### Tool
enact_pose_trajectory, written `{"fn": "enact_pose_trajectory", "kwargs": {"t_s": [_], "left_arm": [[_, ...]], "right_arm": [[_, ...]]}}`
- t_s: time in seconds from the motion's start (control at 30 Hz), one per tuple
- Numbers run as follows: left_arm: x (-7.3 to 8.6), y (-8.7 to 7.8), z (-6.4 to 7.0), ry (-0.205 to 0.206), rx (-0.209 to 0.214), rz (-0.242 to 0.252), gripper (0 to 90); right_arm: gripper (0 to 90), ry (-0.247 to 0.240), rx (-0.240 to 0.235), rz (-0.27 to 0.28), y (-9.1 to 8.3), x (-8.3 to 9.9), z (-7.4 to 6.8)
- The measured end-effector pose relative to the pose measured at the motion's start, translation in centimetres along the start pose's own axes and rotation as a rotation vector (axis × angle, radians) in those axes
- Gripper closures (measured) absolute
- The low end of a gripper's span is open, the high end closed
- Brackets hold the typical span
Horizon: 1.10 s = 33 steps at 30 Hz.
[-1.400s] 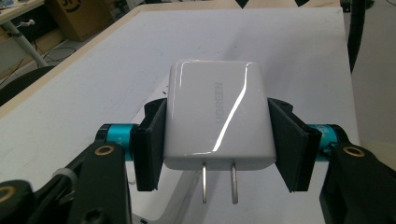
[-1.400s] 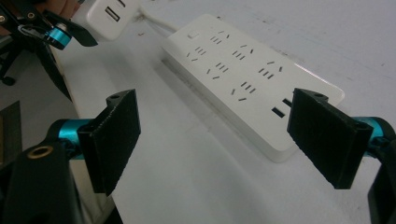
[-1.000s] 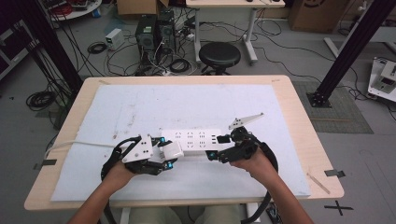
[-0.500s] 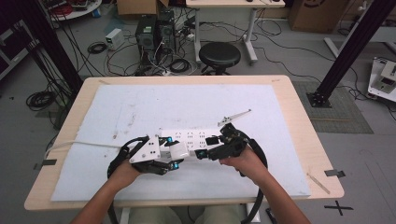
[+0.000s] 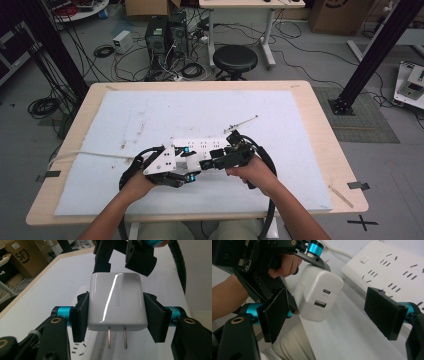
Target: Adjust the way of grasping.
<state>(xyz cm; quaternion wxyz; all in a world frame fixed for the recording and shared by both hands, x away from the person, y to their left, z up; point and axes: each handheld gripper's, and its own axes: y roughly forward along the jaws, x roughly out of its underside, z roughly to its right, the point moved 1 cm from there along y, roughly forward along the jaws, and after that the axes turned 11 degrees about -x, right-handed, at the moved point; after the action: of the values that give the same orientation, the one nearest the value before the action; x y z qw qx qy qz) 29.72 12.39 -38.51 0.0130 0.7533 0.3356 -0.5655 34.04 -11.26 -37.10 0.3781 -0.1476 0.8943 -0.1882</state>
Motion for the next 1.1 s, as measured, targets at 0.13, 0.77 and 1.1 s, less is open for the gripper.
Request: {"fn": "enact_pose_trajectory", "kwargs": {"t_s": [0.13,0.77,1.1], "left_arm": [[-0.1,0.1,0.1,0.004,0.004,0.002,42.4],[-0.3,0.5,0.3,0.008,0.015,0.007,42.4],[-0.4,0.6,0.4,0.019,0.013,0.012,42.4]], "right_arm": [[24.4,0.019,-0.023,0.002,0.2,-0.2,0.3],[40.3,0.176,-0.187,0.038,0.9,0.2,1.7],[56.9,0.246,-0.233,0.044,1.1,0.3,1.9]]}}
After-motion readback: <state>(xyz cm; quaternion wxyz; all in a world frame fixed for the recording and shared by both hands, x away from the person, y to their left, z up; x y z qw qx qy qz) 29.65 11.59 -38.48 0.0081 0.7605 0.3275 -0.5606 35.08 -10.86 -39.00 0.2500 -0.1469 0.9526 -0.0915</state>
